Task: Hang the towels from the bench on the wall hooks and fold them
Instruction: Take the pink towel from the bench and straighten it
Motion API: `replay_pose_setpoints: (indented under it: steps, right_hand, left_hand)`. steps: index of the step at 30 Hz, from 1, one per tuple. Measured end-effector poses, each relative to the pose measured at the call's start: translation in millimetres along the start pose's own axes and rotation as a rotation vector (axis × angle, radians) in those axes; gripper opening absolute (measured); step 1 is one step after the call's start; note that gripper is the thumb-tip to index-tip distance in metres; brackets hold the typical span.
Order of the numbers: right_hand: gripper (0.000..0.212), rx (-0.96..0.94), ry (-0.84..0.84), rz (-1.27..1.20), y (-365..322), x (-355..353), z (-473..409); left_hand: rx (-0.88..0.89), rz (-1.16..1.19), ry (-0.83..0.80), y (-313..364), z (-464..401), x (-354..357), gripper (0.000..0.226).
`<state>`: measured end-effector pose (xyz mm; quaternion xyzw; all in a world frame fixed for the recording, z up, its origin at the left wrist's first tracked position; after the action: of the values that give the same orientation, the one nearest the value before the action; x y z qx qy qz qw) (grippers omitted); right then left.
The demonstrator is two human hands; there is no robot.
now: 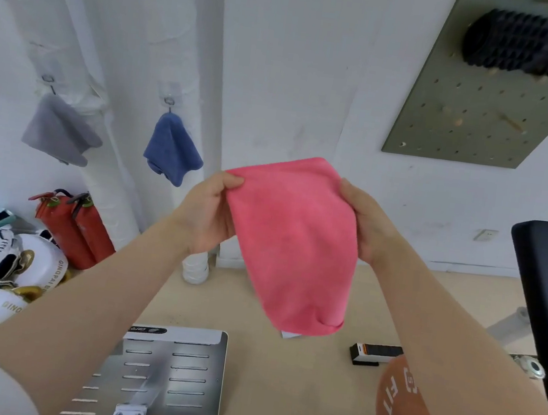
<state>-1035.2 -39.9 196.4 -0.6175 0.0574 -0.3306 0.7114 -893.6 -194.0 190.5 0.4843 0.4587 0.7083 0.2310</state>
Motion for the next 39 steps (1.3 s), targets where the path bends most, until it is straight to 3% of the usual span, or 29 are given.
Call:
replay_pose_setpoints:
  steps: [2, 5, 8, 11, 13, 15, 17, 19, 21, 24, 26, 27, 31, 33, 36, 39]
  right_hand:
    - [0.056, 0.139, 0.017, -0.117, 20.2, 3.6, 0.4]
    - [0.062, 0.24, -0.103, -0.259, 48.9, 13.8, 0.4]
    - [0.076, 0.29, -0.317, -0.237, 58.9, 25.7, 3.2]
    - [0.049, 0.328, -0.321, -0.062, 57.9, 34.5, -5.4]
    - [0.033, 0.305, -0.233, -0.076, 58.4, 34.8, -19.0]
    - [0.029, 0.286, -0.168, -0.146, 58.8, 34.4, -31.7]
    - [0.026, 0.283, -0.096, -0.206, 57.4, 30.1, -42.5]
    - [0.03, 0.272, -0.029, -0.25, 52.1, 23.2, -51.5]
    - [0.039, 0.263, 0.003, -0.265, 46.9, 17.0, -60.0]
    - [0.049, 0.3, 0.006, -0.281, 40.1, 17.1, -74.4]
    - [0.055, 0.333, 0.001, -0.311, 37.0, 18.5, -88.7]
    - [0.06, 0.344, -0.001, -0.319, 35.6, 18.4, -96.3]
    - [0.078, 0.36, -0.053, -0.09, 33.5, 9.5, -123.5]
    - [0.071, 0.319, -0.115, -0.085, 31.8, 7.1, -133.4]
    - [0.041, 0.173, -0.168, -0.193, 17.8, 8.6, -145.6]
    - [0.031, 0.057, -0.127, -0.138, 1.0, 6.4, -162.0]
  left_hand:
    - [-0.027, 0.017, 0.094, 0.9, -0.2, 3.3, 0.02]
    - [-0.076, 0.047, 0.157, -1.7, 2.5, 1.8, 0.02]
    - [-0.091, 0.043, 0.251, 0.0, 0.0, -9.0, 0.023]
    - [-0.036, 0.051, 0.342, 3.8, -3.2, -23.7, 0.032]
    - [-0.027, 0.124, 0.324, -0.2, -3.2, -32.9, 0.053]
    - [-0.078, 0.139, 0.288, -10.3, -2.5, -40.9, 0.078]
    - [-0.164, 0.129, 0.224, -20.4, -1.0, -43.8, 0.087]
    - [-0.21, 0.097, 0.163, -26.7, -0.8, -46.2, 0.076]
    - [-0.2, 0.056, 0.112, -30.7, -2.6, -49.3, 0.05]
    - [-0.172, 0.073, 0.023, -35.1, -9.6, -52.6, 0.062]
    - [-0.158, 0.121, 0.026, -32.2, -19.0, -47.7, 0.037]
    - [-0.129, 0.182, 0.067, -26.3, -24.1, -42.7, 0.025]
    - [0.002, 0.357, 0.344, -14.5, -56.8, -46.2, 0.033]
    - [0.091, 0.405, 0.46, -6.4, -69.0, -53.6, 0.03]
    - [0.09, 0.489, 0.425, 5.8, -87.9, -59.0, 0.019]
    - [0.098, 0.521, 0.412, 16.1, -106.7, -61.5, 0.027]
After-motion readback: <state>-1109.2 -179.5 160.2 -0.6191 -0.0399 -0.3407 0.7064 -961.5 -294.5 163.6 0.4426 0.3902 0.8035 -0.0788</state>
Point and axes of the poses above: each hand's wrist, its own z-axis away from the middle knuckle, its own x-axis out of the palm, y = z × x, the point moved 2 cm from there along -z, towards the middle knuckle, and after that the axes turned 5 degrees about x, right-handed, at the moved point
